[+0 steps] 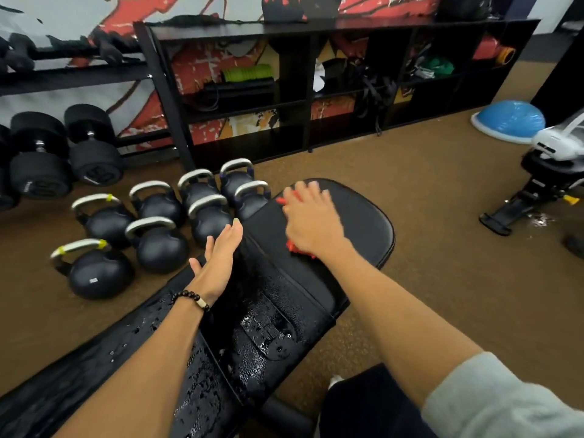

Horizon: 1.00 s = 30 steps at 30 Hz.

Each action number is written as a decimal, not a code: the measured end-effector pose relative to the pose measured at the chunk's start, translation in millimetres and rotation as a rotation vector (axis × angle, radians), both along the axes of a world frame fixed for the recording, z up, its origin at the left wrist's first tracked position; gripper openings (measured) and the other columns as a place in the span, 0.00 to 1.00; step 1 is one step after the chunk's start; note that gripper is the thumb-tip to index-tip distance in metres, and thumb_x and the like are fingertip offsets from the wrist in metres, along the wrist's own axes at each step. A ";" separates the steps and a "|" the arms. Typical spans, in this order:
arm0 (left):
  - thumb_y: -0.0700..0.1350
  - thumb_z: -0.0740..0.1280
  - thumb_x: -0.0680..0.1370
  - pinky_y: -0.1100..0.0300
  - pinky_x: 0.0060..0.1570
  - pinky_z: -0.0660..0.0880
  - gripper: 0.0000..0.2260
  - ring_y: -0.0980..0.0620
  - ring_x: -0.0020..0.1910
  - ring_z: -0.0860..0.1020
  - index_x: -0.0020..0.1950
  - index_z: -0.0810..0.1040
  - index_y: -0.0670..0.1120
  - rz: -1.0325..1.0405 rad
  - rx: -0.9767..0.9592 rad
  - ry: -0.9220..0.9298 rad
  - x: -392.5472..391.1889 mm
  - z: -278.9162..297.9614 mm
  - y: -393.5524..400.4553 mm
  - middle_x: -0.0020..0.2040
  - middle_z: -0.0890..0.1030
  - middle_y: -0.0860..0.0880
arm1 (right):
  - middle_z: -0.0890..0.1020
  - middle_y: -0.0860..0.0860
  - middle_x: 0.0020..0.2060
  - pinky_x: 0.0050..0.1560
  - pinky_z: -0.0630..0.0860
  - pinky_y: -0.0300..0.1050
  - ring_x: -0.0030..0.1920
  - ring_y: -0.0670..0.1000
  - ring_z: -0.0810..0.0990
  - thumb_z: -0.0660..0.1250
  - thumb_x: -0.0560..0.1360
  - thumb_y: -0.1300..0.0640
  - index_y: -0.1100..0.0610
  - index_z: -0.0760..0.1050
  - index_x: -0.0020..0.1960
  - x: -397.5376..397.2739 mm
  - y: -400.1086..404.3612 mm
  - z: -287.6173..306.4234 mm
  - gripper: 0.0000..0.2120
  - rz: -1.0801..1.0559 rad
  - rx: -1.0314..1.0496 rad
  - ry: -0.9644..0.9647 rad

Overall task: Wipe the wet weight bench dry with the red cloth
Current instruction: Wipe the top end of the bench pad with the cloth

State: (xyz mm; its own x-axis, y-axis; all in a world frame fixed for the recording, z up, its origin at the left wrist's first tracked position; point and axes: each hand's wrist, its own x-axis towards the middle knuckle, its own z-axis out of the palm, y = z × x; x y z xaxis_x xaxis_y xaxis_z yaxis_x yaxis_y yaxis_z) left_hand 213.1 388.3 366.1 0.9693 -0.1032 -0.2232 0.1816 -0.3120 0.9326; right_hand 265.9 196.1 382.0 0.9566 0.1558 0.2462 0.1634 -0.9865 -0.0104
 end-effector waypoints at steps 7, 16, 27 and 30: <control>0.76 0.47 0.67 0.50 0.66 0.22 0.40 0.67 0.74 0.41 0.78 0.54 0.64 -0.028 0.002 0.003 -0.1 0.7 0.6 0.79 0.50 0.64 | 0.60 0.52 0.78 0.74 0.56 0.66 0.77 0.56 0.57 0.51 0.83 0.54 0.51 0.58 0.78 -33.4 -53.9 14.5 0.23 0.188 -0.081 0.074; 0.73 0.46 0.75 0.47 0.68 0.23 0.30 0.61 0.78 0.40 0.76 0.52 0.67 -0.019 0.015 0.000 -1.2 0.0 0.9 0.79 0.49 0.64 | 0.66 0.57 0.71 0.68 0.64 0.64 0.70 0.64 0.63 0.56 0.78 0.55 0.57 0.63 0.73 -30.0 -18.3 -2.5 0.24 0.020 0.000 0.026; 0.75 0.47 0.74 0.48 0.67 0.23 0.32 0.61 0.78 0.39 0.76 0.52 0.67 -0.041 -0.004 0.005 -1.5 0.7 -0.2 0.79 0.48 0.64 | 0.62 0.59 0.77 0.73 0.57 0.66 0.76 0.64 0.58 0.55 0.81 0.59 0.57 0.63 0.76 -21.0 -91.4 17.4 0.23 -0.296 0.248 0.092; 0.72 0.47 0.75 0.49 0.67 0.23 0.30 0.62 0.77 0.39 0.77 0.53 0.67 -0.035 -0.006 0.001 -1.6 0.0 1.0 0.79 0.49 0.64 | 0.65 0.59 0.73 0.70 0.62 0.64 0.72 0.64 0.63 0.57 0.79 0.58 0.57 0.64 0.73 -21.5 -65.2 9.5 0.23 -0.308 0.181 0.018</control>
